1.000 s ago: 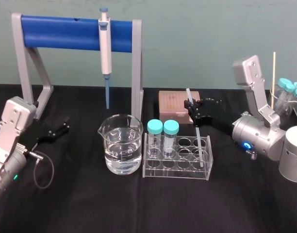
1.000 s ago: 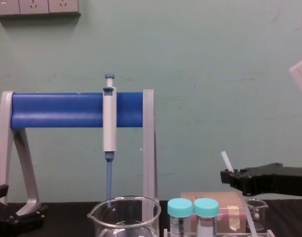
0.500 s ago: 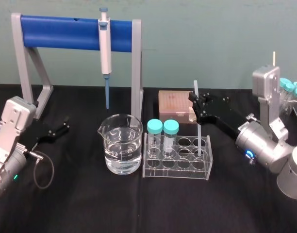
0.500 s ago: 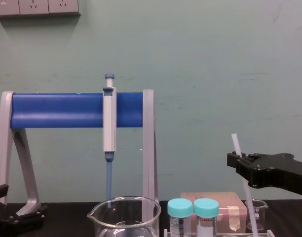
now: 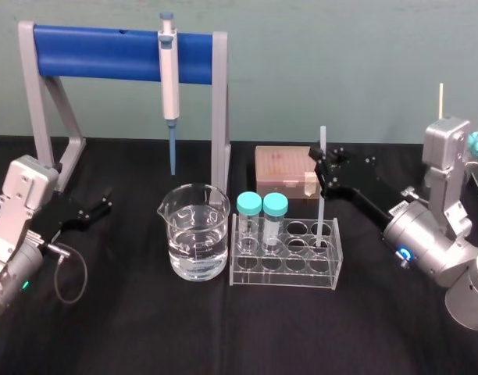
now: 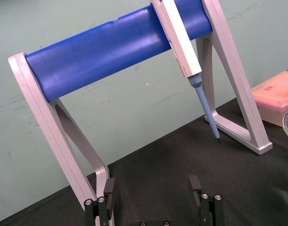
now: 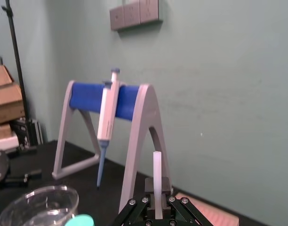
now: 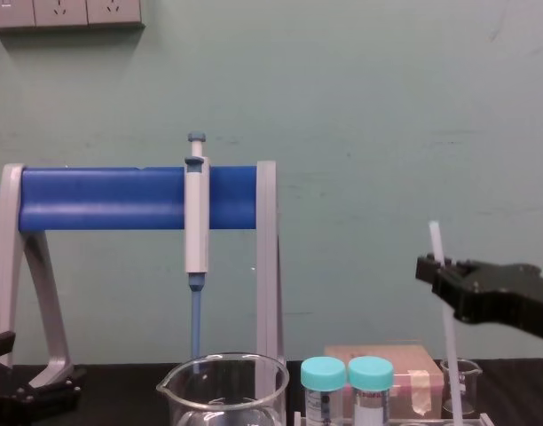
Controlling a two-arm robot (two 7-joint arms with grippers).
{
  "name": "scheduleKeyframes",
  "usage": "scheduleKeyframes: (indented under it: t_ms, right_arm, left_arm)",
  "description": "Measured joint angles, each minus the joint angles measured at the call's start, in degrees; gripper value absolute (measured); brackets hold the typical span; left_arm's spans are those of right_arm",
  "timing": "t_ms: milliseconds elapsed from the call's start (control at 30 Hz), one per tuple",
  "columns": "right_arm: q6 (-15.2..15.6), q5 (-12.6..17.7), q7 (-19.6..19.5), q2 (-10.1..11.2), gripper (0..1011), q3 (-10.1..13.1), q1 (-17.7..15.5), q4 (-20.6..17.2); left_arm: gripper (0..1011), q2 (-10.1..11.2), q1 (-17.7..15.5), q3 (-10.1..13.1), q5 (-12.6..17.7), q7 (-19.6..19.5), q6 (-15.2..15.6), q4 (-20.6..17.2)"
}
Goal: Pick up the stirring rod with one hand, then place it down.
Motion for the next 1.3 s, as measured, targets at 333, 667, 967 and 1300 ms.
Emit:
scheduleKeyframes:
  t_ms: [333, 667, 967, 1300]
  right_arm:
    - [-2.63, 1.92, 0.55, -0.43, 73, 2.65, 0.68, -5.09]
    - [-3.00, 2.39, -0.40, 0.18, 73, 4.94, 1.83, -9.88]
    - [-1.32, 1.97, -1.58, 0.42, 73, 5.40, 1.89, -10.94]
    - [-0.11, 1.56, -2.25, 0.42, 73, 5.35, 1.60, -11.12]
  left_arm:
    - [1000, 0.00, 0.00, 0.00, 0.00, 0.00, 0.00, 0.00]
    - [1000, 0.00, 0.00, 0.00, 0.00, 0.00, 0.00, 0.00]
    - [1000, 0.00, 0.00, 0.00, 0.00, 0.00, 0.00, 0.00]
    - [1000, 0.00, 0.00, 0.00, 0.00, 0.00, 0.00, 0.00]
